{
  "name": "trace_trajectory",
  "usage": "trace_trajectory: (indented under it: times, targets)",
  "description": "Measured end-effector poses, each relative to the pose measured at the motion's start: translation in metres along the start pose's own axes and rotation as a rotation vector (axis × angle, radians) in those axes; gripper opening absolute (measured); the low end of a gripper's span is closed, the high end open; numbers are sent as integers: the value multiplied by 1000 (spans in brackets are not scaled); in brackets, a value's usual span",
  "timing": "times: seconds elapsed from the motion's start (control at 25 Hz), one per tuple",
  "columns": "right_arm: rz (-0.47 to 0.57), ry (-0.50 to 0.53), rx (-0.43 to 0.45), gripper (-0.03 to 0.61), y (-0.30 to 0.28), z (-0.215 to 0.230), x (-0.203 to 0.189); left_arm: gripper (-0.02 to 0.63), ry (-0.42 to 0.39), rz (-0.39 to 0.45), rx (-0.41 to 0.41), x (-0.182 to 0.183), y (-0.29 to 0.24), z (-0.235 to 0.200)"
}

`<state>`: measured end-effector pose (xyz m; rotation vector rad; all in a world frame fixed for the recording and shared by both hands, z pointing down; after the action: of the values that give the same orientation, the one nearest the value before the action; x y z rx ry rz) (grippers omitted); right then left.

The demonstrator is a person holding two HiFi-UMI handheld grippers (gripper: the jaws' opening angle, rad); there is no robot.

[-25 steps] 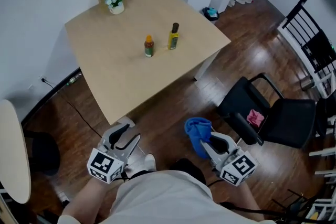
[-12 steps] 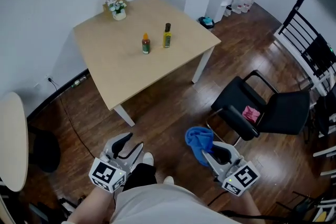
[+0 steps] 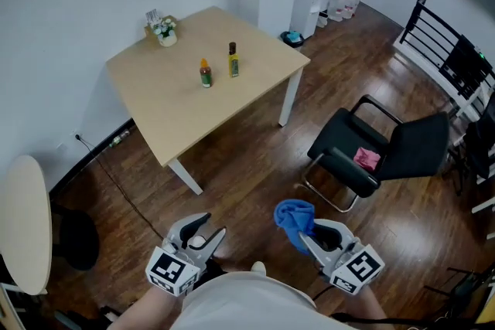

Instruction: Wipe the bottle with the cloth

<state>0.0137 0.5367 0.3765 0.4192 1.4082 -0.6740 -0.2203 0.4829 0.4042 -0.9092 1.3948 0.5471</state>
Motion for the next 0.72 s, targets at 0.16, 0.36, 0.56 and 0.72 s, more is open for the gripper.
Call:
trace_trajectory:
  times: [0.16, 0.36, 0.56, 0.72]
  targets:
    - [-2, 9, 15, 80, -2, -10, -1, 187, 9, 44, 1, 13, 2, -1]
    - [-3, 24, 31, 80, 3, -13, -2, 187, 4, 49, 11, 8, 4, 8]
    - [-9, 31, 42, 80, 12, -16, -3, 187, 27, 54, 18, 6, 7, 18]
    - [-2, 35, 48, 80, 18, -15, -4, 187, -6, 48, 25, 6, 7, 26]
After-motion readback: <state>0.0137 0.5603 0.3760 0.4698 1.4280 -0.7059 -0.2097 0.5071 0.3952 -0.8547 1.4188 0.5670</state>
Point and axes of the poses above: the fingertips, and each gripper's own axes: y backward along the fingers, z to its right, x out of its top, the point moved 4 cm from there along y, backward along the fingers, and after that the axes turned 5 degrees about z, right-handed, at the moved point
